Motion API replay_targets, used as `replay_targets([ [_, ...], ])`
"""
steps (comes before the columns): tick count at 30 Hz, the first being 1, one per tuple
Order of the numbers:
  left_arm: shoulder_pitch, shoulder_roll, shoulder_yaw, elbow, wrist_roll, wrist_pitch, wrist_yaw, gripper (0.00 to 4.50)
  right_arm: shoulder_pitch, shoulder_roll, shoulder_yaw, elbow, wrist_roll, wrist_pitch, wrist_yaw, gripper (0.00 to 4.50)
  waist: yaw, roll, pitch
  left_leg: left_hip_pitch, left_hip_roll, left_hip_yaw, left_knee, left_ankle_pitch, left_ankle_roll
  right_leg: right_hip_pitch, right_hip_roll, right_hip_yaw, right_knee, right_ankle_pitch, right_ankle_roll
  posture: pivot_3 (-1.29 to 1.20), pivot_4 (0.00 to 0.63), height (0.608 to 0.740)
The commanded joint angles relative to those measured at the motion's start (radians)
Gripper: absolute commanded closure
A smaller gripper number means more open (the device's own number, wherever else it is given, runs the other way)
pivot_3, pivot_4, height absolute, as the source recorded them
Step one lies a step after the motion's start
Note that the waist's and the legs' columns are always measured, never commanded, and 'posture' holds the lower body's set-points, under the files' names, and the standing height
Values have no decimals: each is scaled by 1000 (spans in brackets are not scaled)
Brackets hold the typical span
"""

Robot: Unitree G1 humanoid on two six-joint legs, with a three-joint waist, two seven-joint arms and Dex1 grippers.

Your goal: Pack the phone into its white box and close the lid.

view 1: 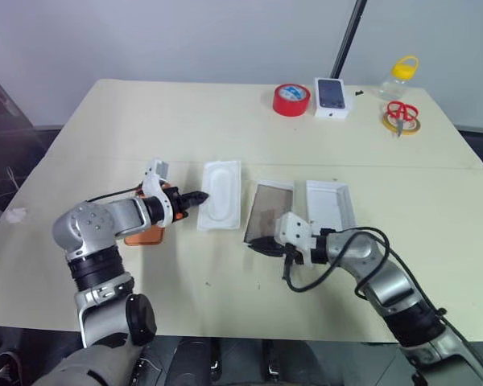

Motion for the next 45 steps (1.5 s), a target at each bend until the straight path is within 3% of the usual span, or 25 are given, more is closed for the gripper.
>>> replay_targets([
  [1,-28,-18,-5,-49,-25,-9,10,4500,-72,58,4,44,-41,-34,-46,4449,0,0,0,0,0,0,0,0,0,0,0,0,0,0,0,0,150,735],
  [7,-29,-39,-33,-54,-22,-29,17,4500,-87,98,11,44,-25,-18,-18,4449,3,0,0,0,0,0,0,0,0,0,0,0,0,0,0,0,150,735],
  [11,-17,-29,-77,-49,-17,-51,5,4500,-55,74,5,4,-18,-9,12,2590,1,0,0,0,0,0,0,0,0,1,0,0,0,0,0,0,150,735],
  [15,-24,-25,-114,-29,-19,-73,-8,4500,-19,17,-82,-90,17,23,2,618,1,0,0,0,0,0,0,0,0,0,0,0,0,0,0,0,150,735],
  [20,-42,-9,-203,15,-3,-137,-44,4500,66,-105,-245,-212,102,86,24,618,6,0,0,0,0,0,-2,0,-1,0,0,0,0,0,0,0,150,735],
  [23,-62,-4,-298,77,27,-214,-85,4500,122,-222,-375,-185,148,97,70,618,16,0,0,0,-1,0,-2,0,0,1,-1,0,-3,-2,-3,0,150,735],
  [26,-81,-7,-351,148,45,-279,-122,4500,147,-279,-419,-144,141,62,78,618,11,0,0,0,-1,1,-2,0,0,1,-1,0,-4,-1,-3,0,150,735],
  [34,-100,-23,-437,234,80,-374,-150,4500,197,-220,-400,-216,141,67,7,618,4,0,0,0,0,0,-7,3,2,-2,1,0,-3,-1,-1,0,150,735],
  [42,-104,-14,-440,249,79,-382,-154,4500,174,-196,-384,-172,128,41,-23,618,5,-1,1,0,0,0,-3,3,3,0,1,0,-3,-1,-3,0,150,735],
  [45,-106,-16,-437,246,75,-377,-153,3509,163,-190,-372,-155,121,26,-23,554,5,-1,1,0,0,0,-2,2,3,0,1,0,-3,-1,-3,0,150,735],
])
